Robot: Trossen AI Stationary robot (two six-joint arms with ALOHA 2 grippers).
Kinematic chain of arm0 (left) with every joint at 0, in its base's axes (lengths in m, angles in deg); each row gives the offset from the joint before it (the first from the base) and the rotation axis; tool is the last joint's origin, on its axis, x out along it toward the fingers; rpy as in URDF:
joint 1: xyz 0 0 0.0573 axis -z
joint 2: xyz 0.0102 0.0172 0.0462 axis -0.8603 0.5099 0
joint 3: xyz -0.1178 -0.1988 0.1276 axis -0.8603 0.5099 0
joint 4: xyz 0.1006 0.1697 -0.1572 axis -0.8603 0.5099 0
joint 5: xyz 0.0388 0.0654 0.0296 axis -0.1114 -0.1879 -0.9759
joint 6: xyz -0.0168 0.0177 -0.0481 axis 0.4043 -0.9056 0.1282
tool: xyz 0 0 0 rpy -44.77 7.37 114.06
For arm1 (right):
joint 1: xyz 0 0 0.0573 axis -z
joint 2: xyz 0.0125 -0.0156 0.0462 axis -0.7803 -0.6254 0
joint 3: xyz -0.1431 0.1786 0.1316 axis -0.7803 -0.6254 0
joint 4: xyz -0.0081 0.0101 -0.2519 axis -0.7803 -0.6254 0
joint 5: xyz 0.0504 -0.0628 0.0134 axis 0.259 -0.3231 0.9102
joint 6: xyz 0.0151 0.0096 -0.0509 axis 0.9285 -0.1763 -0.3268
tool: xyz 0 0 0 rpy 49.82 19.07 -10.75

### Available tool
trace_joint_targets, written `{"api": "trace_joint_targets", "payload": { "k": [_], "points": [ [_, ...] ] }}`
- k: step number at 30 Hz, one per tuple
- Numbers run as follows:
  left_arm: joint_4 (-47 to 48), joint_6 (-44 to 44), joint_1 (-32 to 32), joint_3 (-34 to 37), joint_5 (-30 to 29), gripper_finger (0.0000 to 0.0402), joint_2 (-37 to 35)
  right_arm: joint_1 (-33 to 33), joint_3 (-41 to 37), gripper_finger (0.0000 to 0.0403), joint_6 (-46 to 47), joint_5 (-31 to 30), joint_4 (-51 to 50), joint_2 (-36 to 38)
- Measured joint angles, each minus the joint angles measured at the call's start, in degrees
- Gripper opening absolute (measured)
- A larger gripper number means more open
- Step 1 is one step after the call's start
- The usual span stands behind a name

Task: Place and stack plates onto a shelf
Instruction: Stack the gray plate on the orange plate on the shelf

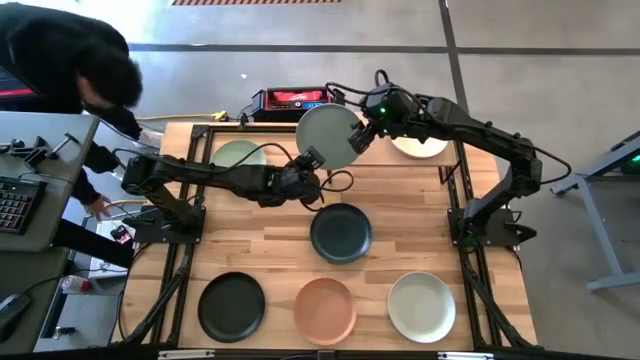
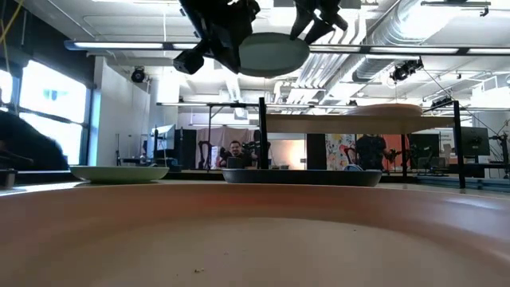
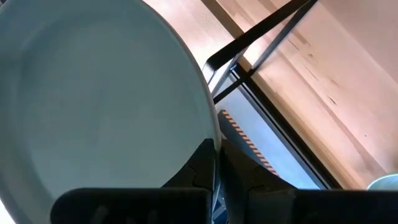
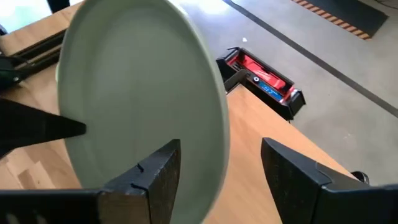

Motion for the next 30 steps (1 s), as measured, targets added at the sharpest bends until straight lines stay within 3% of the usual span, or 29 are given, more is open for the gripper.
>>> {"api": "trace_joint_targets", "payload": {
  "k": [4,18,30],
  "points": [
    [-0.04,0.00,0.00,0.00,0.02,0.0001,0.00,0.00,0.00,0.0182,1.46,-0.89,-0.03,0.00],
    [-3.55,0.07,0.00,0.00,0.02,0.0001,0.00,0.00,-0.07,0.0009,5.34,-1.50,-0.52,-0.22],
    [-3.89,5.54,-0.33,0.00,-1.03,0.0023,0.00,0.07,-0.10,0.0001,9.30,-0.65,-0.57,-0.22]
  ]
}}
